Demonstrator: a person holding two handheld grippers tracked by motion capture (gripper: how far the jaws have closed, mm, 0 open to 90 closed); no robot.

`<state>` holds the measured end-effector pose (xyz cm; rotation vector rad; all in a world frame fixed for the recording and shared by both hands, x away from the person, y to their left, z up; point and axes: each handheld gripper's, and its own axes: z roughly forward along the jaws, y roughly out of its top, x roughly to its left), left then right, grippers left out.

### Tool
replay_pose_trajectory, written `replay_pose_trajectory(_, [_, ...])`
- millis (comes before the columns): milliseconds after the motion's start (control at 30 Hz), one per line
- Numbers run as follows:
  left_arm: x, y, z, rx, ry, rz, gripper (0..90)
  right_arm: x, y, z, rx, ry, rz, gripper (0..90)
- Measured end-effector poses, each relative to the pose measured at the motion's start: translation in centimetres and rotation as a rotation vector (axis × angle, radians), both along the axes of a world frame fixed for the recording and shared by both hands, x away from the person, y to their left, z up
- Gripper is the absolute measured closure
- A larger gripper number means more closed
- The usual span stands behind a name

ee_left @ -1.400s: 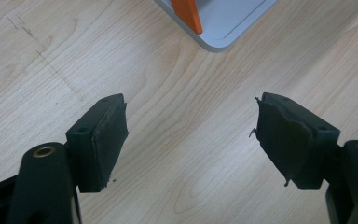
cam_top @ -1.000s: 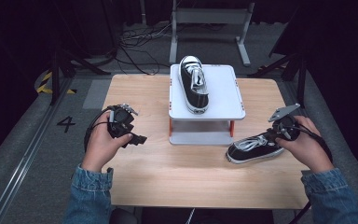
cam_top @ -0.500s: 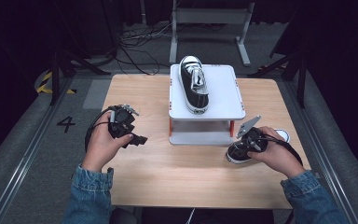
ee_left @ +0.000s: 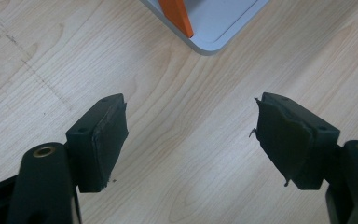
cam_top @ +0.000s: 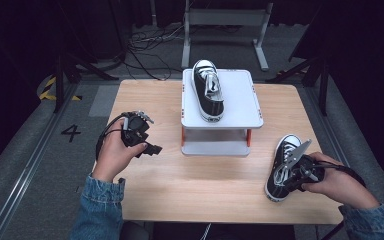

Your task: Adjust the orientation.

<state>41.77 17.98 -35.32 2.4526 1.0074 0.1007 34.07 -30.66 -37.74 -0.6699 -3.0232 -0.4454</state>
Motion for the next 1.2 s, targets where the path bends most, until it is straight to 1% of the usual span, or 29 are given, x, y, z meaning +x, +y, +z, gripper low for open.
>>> replay_pose_trajectory(33, [0.0,0.0,0.0,0.001,0.0,0.0,25.3,-0.1,-0.2,0.2,0.02,-0.009,-0.017,81.0])
replay_pose_trajectory(67, [-0.1,0.1,0.0,0.001,-0.002,0.001,25.4,0.0,-0.4,0.7,0.059,-0.036,-0.065,78.3])
replay_pose_trajectory(100, [0.0,0.1,0.1,0.002,-0.006,-0.001,25.3,0.1,-0.6,0.9,0.083,-0.04,-0.09,73.2])
replay_pose_trajectory(133, [-0.1,0.2,0.1,-0.003,-0.001,0.004,25.3,0.2,-0.7,1.1,0.089,-0.042,-0.111,62.2])
replay_pose_trajectory(167, [-0.1,0.2,0.0,-0.005,-0.001,0.005,25.3,0.3,-0.9,1.3,0.084,-0.056,-0.158,58.3])
replay_pose_trajectory(200, [-0.1,0.2,0.0,-0.005,-0.001,0.005,25.4,0.3,-0.9,1.3,0.084,-0.056,-0.158,58.3])
replay_pose_trajectory(233, [0.0,0.3,0.0,-0.006,-0.001,0.007,25.3,0.6,-1.3,1.8,0.084,-0.104,-0.225,56.7])
replay_pose_trajectory(267, [0.0,0.3,0.0,-0.006,-0.001,0.007,25.3,0.6,-1.3,1.8,0.084,-0.104,-0.225,56.7])
replay_pose_trajectory(300, [0.0,0.3,0.0,-0.008,0.0,0.008,25.3,1.0,-2.0,2.1,0.104,-0.137,-0.307,52.9])
replay_pose_trajectory(333, [0.0,0.4,0.0,-0.009,0.0,0.008,25.3,1.3,-2.3,2.1,0.098,-0.161,-0.345,49.7])
replay_pose_trajectory(367, [0.0,0.4,0.0,-0.008,0.001,0.007,25.3,1.3,-2.3,2.1,0.098,-0.161,-0.345,49.7])
replay_pose_trajectory(400, [0.0,0.3,0.0,-0.008,0.003,0.007,25.3,1.8,-2.4,1.7,0.091,-0.181,-0.434,42.1])
replay_pose_trajectory(433, [0.0,0.3,0.0,-0.008,0.003,0.007,25.3,2.1,-2.4,1.5,0.082,-0.182,-0.459,40.5])
replay_pose_trajectory(467, [0.0,0.3,-0.1,-0.006,0.004,0.004,25.3,2.1,-2.4,1.5,0.082,-0.182,-0.459,40.5])
replay_pose_trajectory(533, [0.1,0.3,0.0,-0.004,0.003,0.0,25.3,3.1,-2.0,0.7,0.04,-0.197,-0.503,37.4])
replay_pose_trajectory(567, [0.0,0.3,0.0,-0.009,0.006,0.002,25.3,3.6,-1.8,0.2,0.02,-0.198,-0.516,37.6])
replay_pose_trajectory(600, [0.0,0.3,0.0,-0.011,0.003,0.005,25.3,4.2,-1.7,-0.2,-0.005,-0.183,-0.521,31.2])
replay_pose_trajectory(667, [0.1,0.5,0.0,-0.012,0.001,0.005,25.3,5.1,-1.4,-1.0,-0.028,-0.167,-0.54,31.5])
replay_pose_trajectory(700, [0.1,0.6,0.0,-0.014,0.002,0.01,25.3,5.4,-1.1,-1.3,-0.045,-0.164,-0.531,31.7])
replay_pose_trajectory(767, [0.1,0.7,0.0,-0.014,0.003,0.01,25.3,5.1,-0.9,-1.4,-0.077,-0.162,-0.496,30.4])
replay_pose_trajectory(833, [0.1,0.8,0.0,-0.014,0.001,0.009,25.3,4.4,-1.0,-1.3,-0.094,-0.128,-0.464,26.6])
replay_pose_trajectory(867, [0.1,0.8,0.0,-0.012,0.0,0.009,25.3,4.2,-1.2,-1.3,-0.09,-0.129,-0.46,27.0])
replay_pose_trajectory(900, [0.1,0.8,0.0,-0.01,0.001,0.009,25.3,4.0,-1.4,-1.2,-0.081,-0.141,-0.469,25.4])
replay_pose_trajectory(1000, [0.1,0.6,-0.1,-0.009,0.005,0.007,25.3,4.0,-1.5,-1.5,-0.086,-0.159,-0.484,21.7])
replay_pose_trajectory(1033, [0.1,0.6,-0.1,-0.011,0.006,0.006,25.2,4.0,-1.4,-1.7,-0.101,-0.162,-0.478,22.0])
replay_pose_trajectory(1100, [0.1,0.5,0.0,-0.013,0.002,0.007,25.3,4.3,-0.9,-1.5,-0.124,-0.185,-0.477,28.0])
replay_pose_trajectory(1133, [0.1,0.5,0.0,-0.013,0.002,0.007,25.2,4.3,-0.9,-1.5,-0.124,-0.185,-0.477,28.0])
replay_pose_trajectory(1167, [0.1,0.5,0.0,-0.01,0.002,0.007,25.2,4.6,-0.8,-1.5,-0.146,-0.211,-0.483,26.8])
replay_pose_trajectory(1200, [0.2,0.5,-0.1,-0.008,0.007,0.008,25.2,5.2,-0.8,-1.7,-0.161,-0.227,-0.499,22.7])
